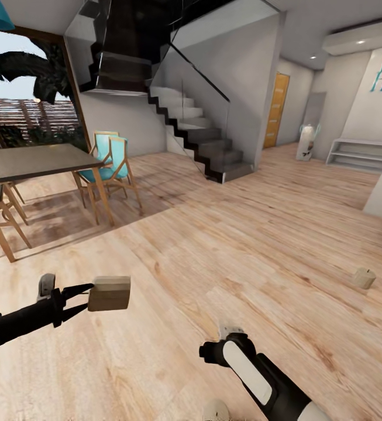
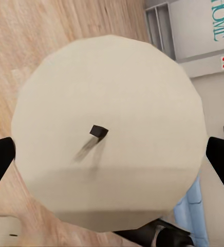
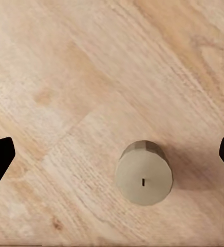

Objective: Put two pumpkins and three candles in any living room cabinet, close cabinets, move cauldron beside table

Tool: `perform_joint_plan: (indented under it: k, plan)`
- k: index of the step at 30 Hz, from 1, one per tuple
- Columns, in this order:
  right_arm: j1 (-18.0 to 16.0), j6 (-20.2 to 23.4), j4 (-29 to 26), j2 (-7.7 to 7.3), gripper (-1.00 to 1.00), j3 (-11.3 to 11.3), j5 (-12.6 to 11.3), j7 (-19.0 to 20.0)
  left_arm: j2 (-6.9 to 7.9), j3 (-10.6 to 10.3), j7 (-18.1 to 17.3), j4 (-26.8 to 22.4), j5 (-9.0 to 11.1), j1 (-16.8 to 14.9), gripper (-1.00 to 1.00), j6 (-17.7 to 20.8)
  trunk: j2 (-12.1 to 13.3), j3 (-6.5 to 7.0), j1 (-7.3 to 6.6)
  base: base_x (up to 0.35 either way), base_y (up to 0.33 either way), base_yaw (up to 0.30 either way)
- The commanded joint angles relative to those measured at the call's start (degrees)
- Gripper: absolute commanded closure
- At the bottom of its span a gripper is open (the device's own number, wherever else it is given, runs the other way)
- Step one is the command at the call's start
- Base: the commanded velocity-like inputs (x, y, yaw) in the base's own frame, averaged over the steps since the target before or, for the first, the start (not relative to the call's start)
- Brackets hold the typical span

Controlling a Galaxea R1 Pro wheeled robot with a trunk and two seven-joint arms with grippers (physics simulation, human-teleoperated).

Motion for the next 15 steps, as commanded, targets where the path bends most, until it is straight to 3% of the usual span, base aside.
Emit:
perform_joint_plan:
  k: [1,15]
  plan:
    - [-0.1,0.0,0.3,-0.02,-1.0,0.1,-0.5,-0.5,0.0,0.1,-0.6,0.0,-0.3,0.0,1.0,0.2,0.0,-0.28,0.01,0.0,0.0,0.0]
    - [-0.2,-0.6,1.1,-0.02,-1.0,0.0,-0.4,-0.9,-0.22,0.0,-0.6,0.3,-0.2,0.0,1.0,0.2,-0.2,-3.38,0.37,0.0,0.0,0.0]
